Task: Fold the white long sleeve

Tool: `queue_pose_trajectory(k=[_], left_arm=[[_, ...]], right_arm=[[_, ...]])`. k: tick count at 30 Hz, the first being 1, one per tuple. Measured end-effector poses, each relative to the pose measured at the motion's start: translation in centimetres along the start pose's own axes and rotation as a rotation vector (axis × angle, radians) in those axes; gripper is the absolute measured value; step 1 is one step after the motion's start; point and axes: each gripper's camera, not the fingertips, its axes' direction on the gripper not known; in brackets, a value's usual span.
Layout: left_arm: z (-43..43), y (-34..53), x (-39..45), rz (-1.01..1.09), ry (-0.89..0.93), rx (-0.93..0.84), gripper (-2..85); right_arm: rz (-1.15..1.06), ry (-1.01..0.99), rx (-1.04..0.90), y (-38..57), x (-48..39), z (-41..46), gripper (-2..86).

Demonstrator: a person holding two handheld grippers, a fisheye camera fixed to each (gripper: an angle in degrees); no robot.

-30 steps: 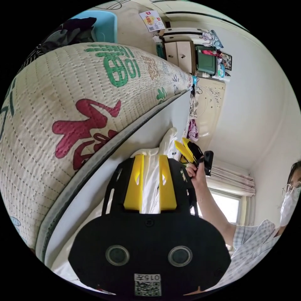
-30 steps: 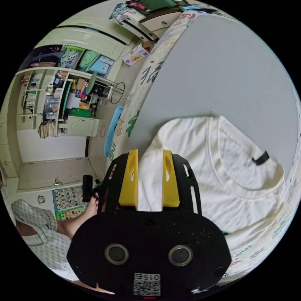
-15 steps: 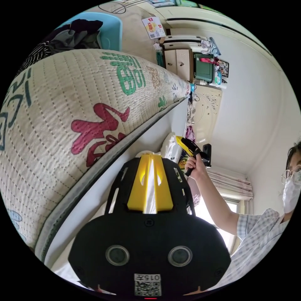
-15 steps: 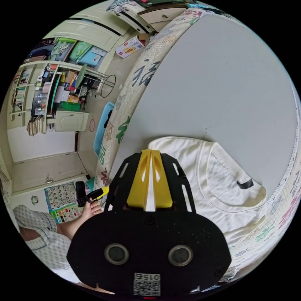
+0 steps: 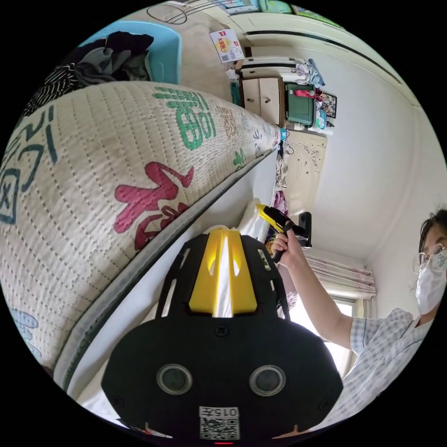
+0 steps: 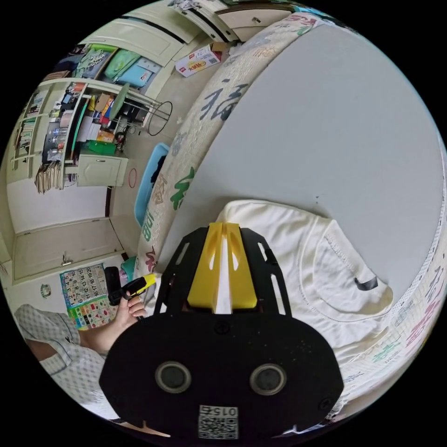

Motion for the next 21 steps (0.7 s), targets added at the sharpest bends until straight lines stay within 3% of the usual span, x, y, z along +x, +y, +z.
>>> queue_pose_trajectory(k=[11, 16, 21], left_arm=[[0.4, -1.0, 2.0, -0.005, -0.074, 0.000, 0.9], [-0.4, -3.5, 7.2, 0.254, -0.167, -0.134, 4.3], [9.3, -8.9, 18.0, 0.634, -0.171, -0.296, 10.3]], right_arm=[[0.050, 0.047, 0.027, -3.4, 0.6, -2.5, 3.7], [0.090, 0.117, 0.191, 2.6, 4.3, -12.5, 5.5], [0.354, 0.186, 0.241, 8.7, 13.7, -20.5, 10.9]])
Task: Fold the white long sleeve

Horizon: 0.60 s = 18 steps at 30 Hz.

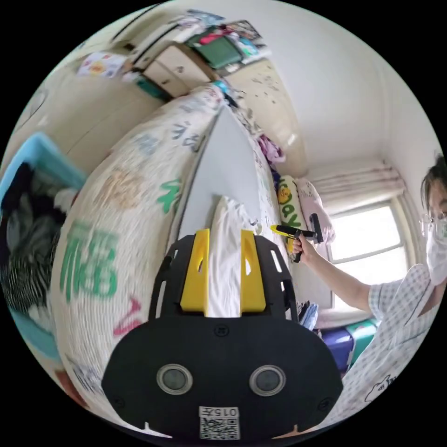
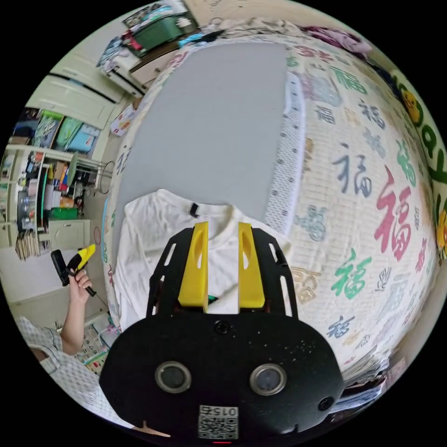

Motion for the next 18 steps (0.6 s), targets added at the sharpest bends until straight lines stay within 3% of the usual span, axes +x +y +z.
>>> queue_pose_trajectory(k=[6, 13, 17, 18], left_arm=[[11.4, -10.9, 5.4, 0.208, -0.113, -0.236, 10.8], [18.4, -13.1, 9.2, 0.365, -0.286, -0.473, 11.3], [19.0, -13.7, 10.0, 0.372, -0.353, -0.490, 5.2], [19.2, -13.6, 10.2, 0.379, -0.348, -0.506, 2.6]], right_arm=[[0.081, -0.026, 0.012, -0.8, 3.7, -4.0, 14.1], [-0.021, -0.044, -0.079, -3.3, 0.6, -7.0, 13.7], [0.017, -0.005, -0.069, -4.1, -0.6, -11.0, 7.8], [-0.004, -0.019, -0.069, -4.1, -1.1, -12.5, 3.0]])
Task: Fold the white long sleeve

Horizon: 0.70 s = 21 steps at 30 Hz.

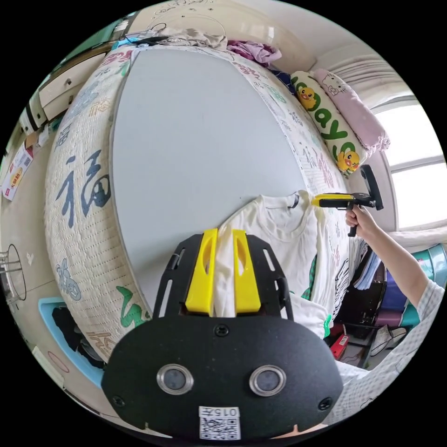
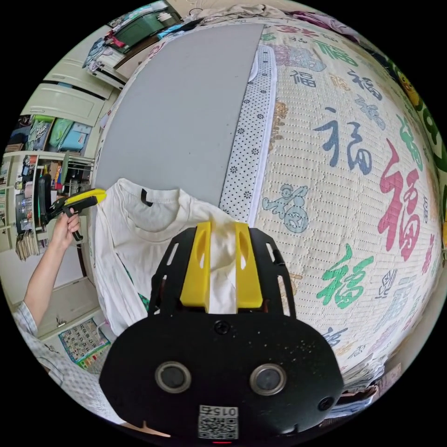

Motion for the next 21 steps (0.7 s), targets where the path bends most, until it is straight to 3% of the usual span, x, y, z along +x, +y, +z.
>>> queue_pose_trajectory(k=[7, 14, 17, 21], left_arm=[[-3.5, 2.3, 2.3, 0.046, 0.017, 0.119, -0.3], [-11.7, 14.8, 7.7, 0.109, 0.212, 0.314, -0.4], [-12.5, 23.0, 10.3, 0.108, 0.321, 0.282, -0.4], [-9.1, 33.7, 13.2, 0.053, 0.367, 0.086, -0.4]], right_arm=[[-0.047, -0.077, 0.106, 3.1, -3.6, -11.7, -0.9], [-0.107, -0.233, 0.292, 20.5, -10.2, -28.9, -1.0], [-0.048, -0.340, 0.281, 31.4, -12.4, -32.4, -0.9], [0.044, -0.377, 0.091, 44.6, -15.3, -30.9, -0.8]])
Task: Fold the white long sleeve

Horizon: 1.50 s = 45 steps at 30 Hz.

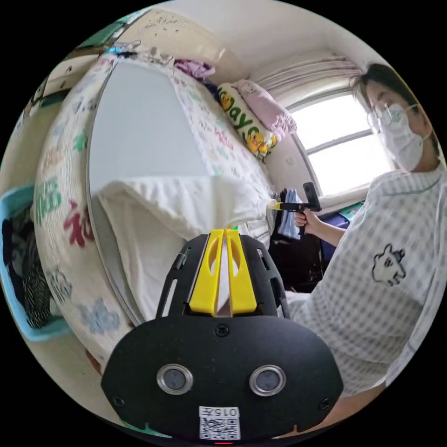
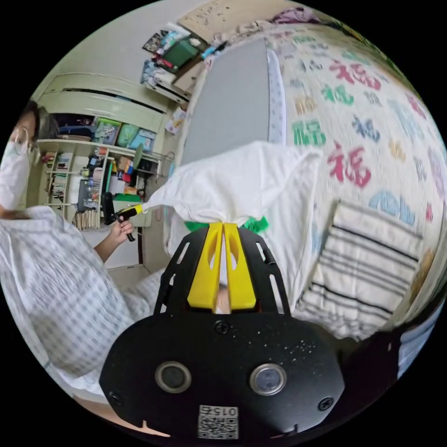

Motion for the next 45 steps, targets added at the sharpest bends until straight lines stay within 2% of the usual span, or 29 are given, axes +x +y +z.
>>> queue_pose_trajectory(k=[6, 8, 11, 13, 16, 19, 21, 23, 27, 30, 32, 35, 40, 45], left_arm=[[9.1, 8.6, -2.5, -0.142, -0.139, -0.355, -0.4], [10.2, 9.5, -3.3, -0.184, -0.165, -0.395, -0.4], [9.8, 10.3, -3.3, -0.176, -0.187, -0.449, 0.2], [8.0, 10.3, -3.3, -0.179, -0.207, -0.421, 1.5], [3.3, 8.9, -4.6, -0.275, -0.215, -0.221, 6.4], [-0.5, 6.9, -7.6, -0.422, -0.246, 0.019, 10.3], [-1.7, 5.4, -10.6, -0.527, -0.185, 0.197, 11.5], [-1.4, 4.2, -12.6, -0.577, -0.129, 0.265, 12.2], [0.7, 2.0, -15.6, -0.656, -0.134, 0.256, 9.7], [1.5, 0.9, -15.1, -0.592, -0.258, 0.202, 4.2], [2.0, 0.5, -14.8, -0.546, -0.254, 0.159, 2.3], [1.7, 0.6, -14.4, -0.509, -0.287, 0.137, 0.5], [-0.8, 0.4, -14.3, -0.480, -0.297, 0.204, -0.2], [-1.8, -3.5, -14.8, -0.405, -0.323, 0.240, -0.1]], right_arm=[[0.212, 0.047, -0.211, 8.2, 3.1, 6.6, -0.7], [0.276, 0.018, -0.287, 8.5, 4.0, 8.0, -0.6], [0.311, 0.132, -0.383, 8.9, 3.8, 7.4, -0.6], [0.333, 0.156, -0.345, 8.4, 3.6, 4.7, -0.2], [0.362, 0.115, -0.133, 5.0, 3.7, -1.6, 1.9], [0.416, 0.051, 0.046, -0.6, 5.0, -5.7, 8.3], [0.434, -0.035, 0.129, -5.4, 5.9, -6.7, 10.3], [0.441, -0.081, 0.139, -8.8, 6.2, -6.5, 12.2], [0.453, -0.105, 0.039, -14.5, 5.2, -4.1, 13.0], [0.481, 0.063, -0.036, -15.5, 3.7, -3.3, 7.5], [0.456, 0.117, -0.051, -15.2, 2.5, -3.2, 4.4], [0.411, 0.105, -0.031, -14.8, 0.8, -3.8, 1.8], [0.366, 0.132, 0.020, -15.3, -0.6, -5.2, 0.8], [0.346, 0.187, 0.046, -17.6, -1.9, -4.6, 1.2]])
